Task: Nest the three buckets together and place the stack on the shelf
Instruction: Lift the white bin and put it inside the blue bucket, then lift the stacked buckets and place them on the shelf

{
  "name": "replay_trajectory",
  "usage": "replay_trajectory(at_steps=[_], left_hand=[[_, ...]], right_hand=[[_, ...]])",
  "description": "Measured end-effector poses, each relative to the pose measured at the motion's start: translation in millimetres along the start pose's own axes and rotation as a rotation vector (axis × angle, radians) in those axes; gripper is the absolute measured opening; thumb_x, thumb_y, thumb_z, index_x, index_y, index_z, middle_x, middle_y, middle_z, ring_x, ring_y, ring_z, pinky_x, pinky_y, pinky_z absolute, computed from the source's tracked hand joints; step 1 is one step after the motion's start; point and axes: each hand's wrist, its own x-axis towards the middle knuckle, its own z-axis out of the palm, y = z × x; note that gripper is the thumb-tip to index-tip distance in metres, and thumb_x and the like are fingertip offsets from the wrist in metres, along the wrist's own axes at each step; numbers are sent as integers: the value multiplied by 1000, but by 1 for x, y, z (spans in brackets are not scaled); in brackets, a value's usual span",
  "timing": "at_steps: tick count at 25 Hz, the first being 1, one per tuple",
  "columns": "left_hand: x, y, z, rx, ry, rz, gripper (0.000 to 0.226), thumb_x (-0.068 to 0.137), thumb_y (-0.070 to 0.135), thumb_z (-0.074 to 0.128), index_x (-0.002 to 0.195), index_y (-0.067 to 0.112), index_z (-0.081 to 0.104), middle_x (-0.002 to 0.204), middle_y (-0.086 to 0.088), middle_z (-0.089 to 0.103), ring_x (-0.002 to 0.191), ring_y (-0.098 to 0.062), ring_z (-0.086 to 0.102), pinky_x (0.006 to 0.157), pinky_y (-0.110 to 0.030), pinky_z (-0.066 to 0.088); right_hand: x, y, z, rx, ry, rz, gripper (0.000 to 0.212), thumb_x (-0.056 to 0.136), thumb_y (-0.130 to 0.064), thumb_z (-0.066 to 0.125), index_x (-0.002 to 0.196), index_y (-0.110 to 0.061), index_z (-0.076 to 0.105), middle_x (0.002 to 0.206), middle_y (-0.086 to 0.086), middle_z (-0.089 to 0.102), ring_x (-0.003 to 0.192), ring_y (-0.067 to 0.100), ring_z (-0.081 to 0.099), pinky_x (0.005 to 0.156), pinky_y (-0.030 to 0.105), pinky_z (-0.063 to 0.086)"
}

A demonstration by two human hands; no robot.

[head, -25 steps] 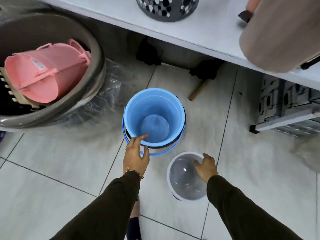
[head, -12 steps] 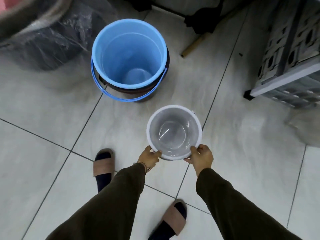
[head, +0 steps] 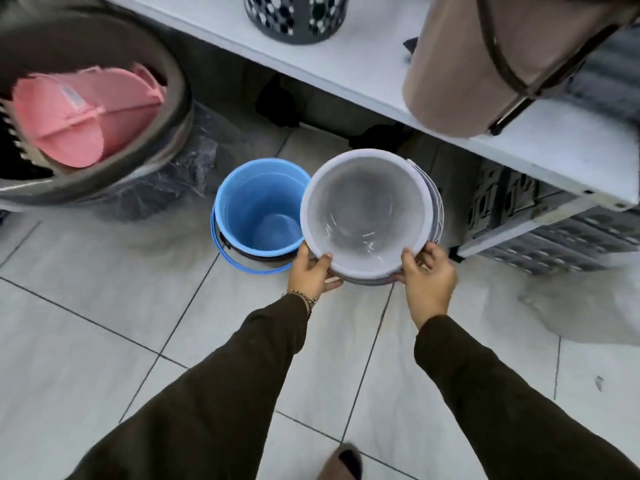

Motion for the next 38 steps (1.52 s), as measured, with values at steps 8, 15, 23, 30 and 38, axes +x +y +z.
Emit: replay_trajectory(at_steps=[8, 15, 23, 30, 38], left_hand=[[38, 103, -111, 90, 167, 121, 47, 97, 9, 51, 139, 26, 36, 120, -4, 55, 100, -25, 63, 60, -35, 63], [102, 77, -184, 317, 247, -91, 47, 94, 15, 54, 136, 28, 37, 121, -20, 60, 81, -33, 67, 57, -37, 62], [172, 54, -204, 728, 343, -221, 106, 71, 38, 81, 152, 22, 13, 141, -13, 27, 119, -41, 52, 97, -51, 51], [221, 42, -234, 557, 258, -468, 98, 74, 23, 80, 148, 8, 18, 137, -15, 50, 105, -30, 55, 88, -35, 46], [217, 49, -229, 457, 195, -295, 88, 75, -4, 70, 144, 14, 19, 114, -9, 55, 95, -35, 63, 68, -44, 56]], right_hand=[[12, -32, 153, 11, -133, 43, 34, 87, -2, 73, 120, -6, 66, 94, 4, 71, 75, 15, 73, 59, 27, 64], [18, 43, 224, -56, -90, 277, 33, 85, 2, 74, 116, -5, 66, 84, -6, 67, 73, 17, 70, 59, 23, 62], [46, 78, 244, -486, 9, 255, 38, 75, -13, 86, 103, -18, 60, 108, 7, 60, 83, 22, 62, 85, 33, 56], [59, 105, 252, -517, 62, 460, 101, 72, -37, 88, 150, -17, 28, 147, 16, 40, 125, 37, 50, 100, 46, 47], [55, 120, 241, -143, -121, 726, 54, 85, -20, 74, 131, -13, 44, 115, 17, 63, 85, 26, 67, 49, 33, 59]])
